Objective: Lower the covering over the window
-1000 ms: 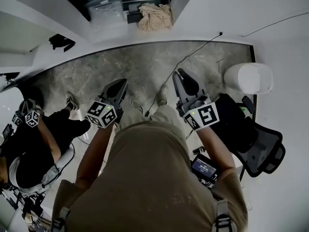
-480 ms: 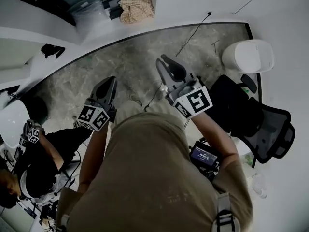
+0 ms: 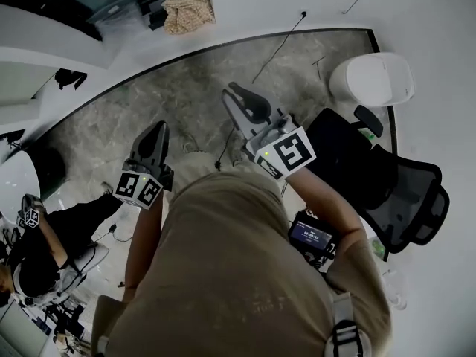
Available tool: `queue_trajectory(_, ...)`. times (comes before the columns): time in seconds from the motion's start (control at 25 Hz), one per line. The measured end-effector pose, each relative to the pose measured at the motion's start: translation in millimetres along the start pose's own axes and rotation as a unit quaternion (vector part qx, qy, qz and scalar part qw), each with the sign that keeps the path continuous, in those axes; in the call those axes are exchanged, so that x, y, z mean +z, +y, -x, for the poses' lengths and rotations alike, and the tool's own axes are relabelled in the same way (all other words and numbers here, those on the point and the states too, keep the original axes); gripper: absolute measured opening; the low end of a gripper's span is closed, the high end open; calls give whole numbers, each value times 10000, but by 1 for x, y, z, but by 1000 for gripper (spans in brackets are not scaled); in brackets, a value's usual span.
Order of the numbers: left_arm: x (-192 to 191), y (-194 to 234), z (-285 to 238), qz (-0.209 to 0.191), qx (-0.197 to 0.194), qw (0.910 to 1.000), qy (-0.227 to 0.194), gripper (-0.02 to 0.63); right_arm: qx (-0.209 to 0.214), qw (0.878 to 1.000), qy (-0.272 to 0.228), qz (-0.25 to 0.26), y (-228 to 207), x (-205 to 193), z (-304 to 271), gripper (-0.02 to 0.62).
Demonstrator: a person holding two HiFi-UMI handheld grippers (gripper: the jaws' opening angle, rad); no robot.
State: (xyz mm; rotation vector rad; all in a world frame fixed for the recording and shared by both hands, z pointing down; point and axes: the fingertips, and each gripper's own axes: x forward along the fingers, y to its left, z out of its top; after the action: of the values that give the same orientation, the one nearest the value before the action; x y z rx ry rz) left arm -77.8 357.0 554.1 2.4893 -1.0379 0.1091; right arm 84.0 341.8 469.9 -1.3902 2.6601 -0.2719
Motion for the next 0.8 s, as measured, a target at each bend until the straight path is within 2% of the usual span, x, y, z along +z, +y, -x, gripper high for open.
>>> queue_trajectory(0.16,-16,-23,5,120,260,9994,-211,15,194,9997,60,124,1,-1,30,48)
queue_trajectory(0.32,-19,-32,19,359,559,9958,-623,14,400,9989,107,225,8,-1,48,48)
queue_trajectory(0.44,-16,-36,27,333,750,9936,-778,14,506,9983,67,264,11,6,56,48)
queue_trajectory(0.8,-19,-47,43,239,729,9939,-791,15,701,9970,68,308,37,3,60,48)
